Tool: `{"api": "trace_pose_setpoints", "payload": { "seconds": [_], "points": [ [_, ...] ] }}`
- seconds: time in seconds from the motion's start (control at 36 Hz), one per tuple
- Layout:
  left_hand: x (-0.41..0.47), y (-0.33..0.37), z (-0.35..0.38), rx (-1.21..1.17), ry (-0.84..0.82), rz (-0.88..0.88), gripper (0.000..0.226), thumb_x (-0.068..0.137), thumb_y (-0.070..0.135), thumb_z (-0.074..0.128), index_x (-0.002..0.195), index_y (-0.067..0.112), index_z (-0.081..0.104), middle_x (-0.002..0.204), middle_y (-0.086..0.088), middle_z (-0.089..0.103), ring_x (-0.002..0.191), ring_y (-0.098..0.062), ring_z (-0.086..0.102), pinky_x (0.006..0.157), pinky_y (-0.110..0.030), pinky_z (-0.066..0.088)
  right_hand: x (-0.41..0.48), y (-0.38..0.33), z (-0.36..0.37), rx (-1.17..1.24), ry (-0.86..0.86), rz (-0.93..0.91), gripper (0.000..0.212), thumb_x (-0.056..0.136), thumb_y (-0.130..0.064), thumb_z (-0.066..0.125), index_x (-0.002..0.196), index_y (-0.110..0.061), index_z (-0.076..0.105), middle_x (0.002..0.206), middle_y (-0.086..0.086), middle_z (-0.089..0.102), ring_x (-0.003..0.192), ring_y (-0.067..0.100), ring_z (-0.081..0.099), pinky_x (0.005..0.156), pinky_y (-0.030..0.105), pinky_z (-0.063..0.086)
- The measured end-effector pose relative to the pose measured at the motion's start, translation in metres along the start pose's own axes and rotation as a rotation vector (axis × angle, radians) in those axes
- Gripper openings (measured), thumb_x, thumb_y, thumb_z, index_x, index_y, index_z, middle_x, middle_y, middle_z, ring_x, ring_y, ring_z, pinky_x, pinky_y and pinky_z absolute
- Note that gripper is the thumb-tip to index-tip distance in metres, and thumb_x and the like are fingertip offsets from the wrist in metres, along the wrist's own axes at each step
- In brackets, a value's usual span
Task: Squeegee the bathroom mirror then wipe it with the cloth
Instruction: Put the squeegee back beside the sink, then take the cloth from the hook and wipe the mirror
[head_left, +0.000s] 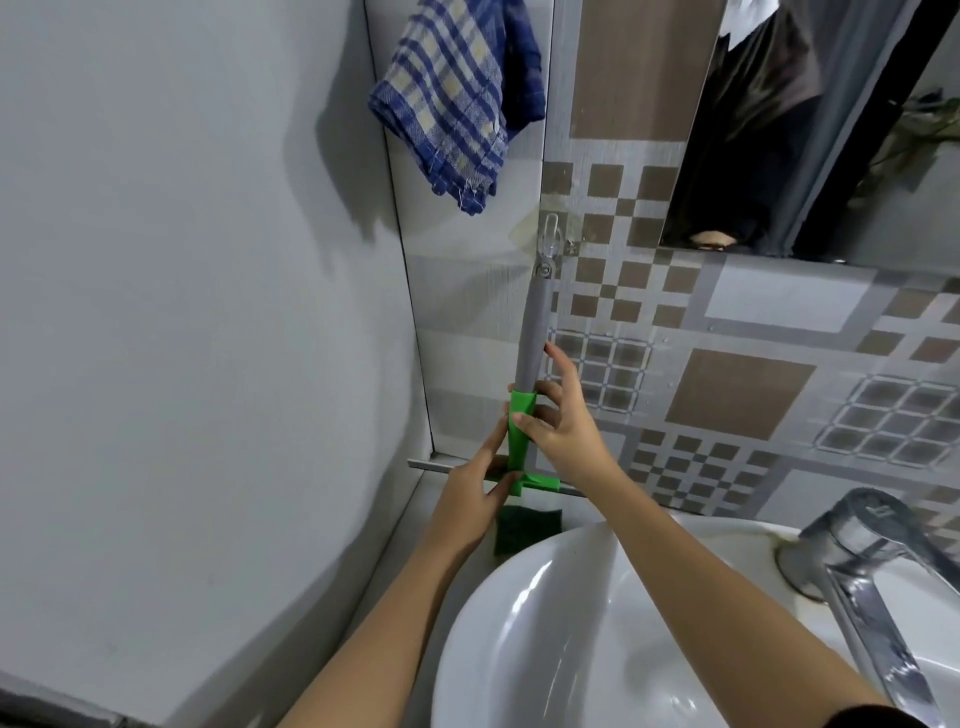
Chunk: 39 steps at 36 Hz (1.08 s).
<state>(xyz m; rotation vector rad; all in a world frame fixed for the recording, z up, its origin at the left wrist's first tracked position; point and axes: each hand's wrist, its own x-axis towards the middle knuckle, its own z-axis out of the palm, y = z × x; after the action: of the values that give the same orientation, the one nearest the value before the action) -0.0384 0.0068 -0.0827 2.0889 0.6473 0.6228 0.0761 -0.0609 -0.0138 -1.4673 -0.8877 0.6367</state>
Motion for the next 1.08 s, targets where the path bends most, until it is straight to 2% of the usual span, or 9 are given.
{"api": "trace_pose_setpoints", "payload": {
  "seconds": [0.17, 0.28, 0.39, 0.53, 0.67, 0.72, 0.83, 0.94, 1.08],
  "points": [
    [-0.004, -0.004, -0.013, 0.03, 0.009, 0.041, 0.056, 0.092, 0.017, 0.054, 0.135, 0.045, 0.029, 0.124, 0.005, 0.06, 0.114, -0.001, 0.053, 0.097, -0.016, 0.039, -0.003, -0.01, -0.006, -0.124, 0.066, -0.067, 0.077, 0.083, -0.001, 0.062, 0.14, -0.036, 0.023, 0.129, -0.005, 0.046, 0.127, 0.016, 0.043, 0.105, 0.043, 0.041],
    [0.005, 0.02, -0.046, -0.035, 0.213, 0.132, 0.049, 0.087, 0.003, 0.058, 0.117, 0.041, 0.047, 0.116, 0.006, 0.061, 0.109, -0.011, 0.059, 0.091, -0.014, 0.046, -0.004, -0.038, -0.013, -0.269, 0.205, -0.214, 0.068, 0.082, -0.006, 0.063, 0.138, -0.03, 0.031, 0.133, -0.004, 0.045, 0.124, 0.012, 0.044, 0.104, 0.045, 0.042],
    [0.031, 0.087, -0.106, -0.023, 0.558, 0.37, 0.037, 0.085, 0.004, 0.06, 0.112, 0.028, 0.056, 0.102, 0.008, 0.058, 0.095, -0.008, 0.059, 0.085, -0.016, 0.048, 0.004, -0.092, -0.017, -0.289, 0.3, -0.394, 0.054, 0.086, -0.008, 0.058, 0.132, -0.03, 0.04, 0.127, -0.005, 0.046, 0.118, 0.014, 0.049, 0.101, 0.043, 0.045],
    [0.064, 0.186, -0.179, -0.171, 0.85, 0.547, 0.02, 0.088, 0.011, 0.055, 0.106, 0.019, 0.058, 0.103, -0.006, 0.057, 0.091, -0.002, 0.054, 0.08, -0.011, 0.044, 0.032, -0.182, -0.02, -0.268, 0.394, -0.601, 0.038, 0.09, -0.012, 0.054, 0.127, -0.02, 0.049, 0.117, -0.003, 0.051, 0.107, 0.007, 0.051, 0.087, 0.016, 0.046],
    [0.105, 0.233, -0.216, -0.103, 0.55, 0.422, 0.03, 0.096, 0.026, 0.046, 0.125, 0.021, 0.053, 0.115, 0.013, 0.053, 0.092, 0.02, 0.047, 0.076, 0.001, 0.037, 0.063, -0.249, -0.013, -0.197, 0.359, -0.559, 0.028, 0.094, -0.023, 0.05, 0.121, -0.017, 0.054, 0.112, 0.001, 0.058, 0.098, 0.009, 0.055, 0.072, 0.013, 0.044],
    [0.121, 0.236, -0.22, -0.07, 0.43, 0.379, 0.034, 0.097, 0.029, 0.044, 0.13, 0.025, 0.048, 0.12, 0.014, 0.051, 0.097, 0.011, 0.047, 0.073, -0.004, 0.036, 0.076, -0.262, -0.006, -0.192, 0.327, -0.514, 0.031, 0.094, -0.028, 0.05, 0.122, -0.017, 0.053, 0.112, 0.001, 0.058, 0.093, 0.009, 0.056, 0.07, 0.015, 0.045],
    [0.136, 0.231, -0.218, -0.192, 0.253, 0.333, 0.032, 0.098, 0.031, 0.043, 0.128, 0.027, 0.051, 0.12, 0.012, 0.058, 0.108, -0.002, 0.055, 0.074, -0.008, 0.045, 0.098, -0.268, 0.01, -0.245, 0.324, -0.483, 0.032, 0.09, -0.037, 0.053, 0.115, -0.018, 0.055, 0.102, 0.001, 0.061, 0.089, 0.014, 0.059, 0.081, 0.038, 0.054],
    [0.138, 0.224, -0.214, -0.376, 0.213, 0.364, 0.027, 0.098, 0.025, 0.044, 0.12, 0.029, 0.057, 0.111, 0.018, 0.064, 0.102, 0.006, 0.059, 0.075, -0.005, 0.045, 0.11, -0.262, 0.023, -0.304, 0.408, -0.499, 0.038, 0.085, -0.04, 0.059, 0.116, -0.018, 0.055, 0.103, 0.0, 0.058, 0.091, 0.016, 0.058, 0.082, 0.035, 0.053],
    [0.141, 0.215, -0.212, -0.395, 0.211, 0.393, 0.033, 0.097, 0.01, 0.043, 0.126, 0.023, 0.054, 0.112, 0.021, 0.059, 0.097, 0.018, 0.055, 0.076, -0.002, 0.042, 0.112, -0.263, 0.025, -0.269, 0.491, -0.544, 0.02, 0.085, -0.022, 0.064, 0.103, -0.012, 0.064, 0.096, 0.002, 0.064, 0.086, 0.014, 0.06, 0.075, 0.022, 0.049]
  ]
}}
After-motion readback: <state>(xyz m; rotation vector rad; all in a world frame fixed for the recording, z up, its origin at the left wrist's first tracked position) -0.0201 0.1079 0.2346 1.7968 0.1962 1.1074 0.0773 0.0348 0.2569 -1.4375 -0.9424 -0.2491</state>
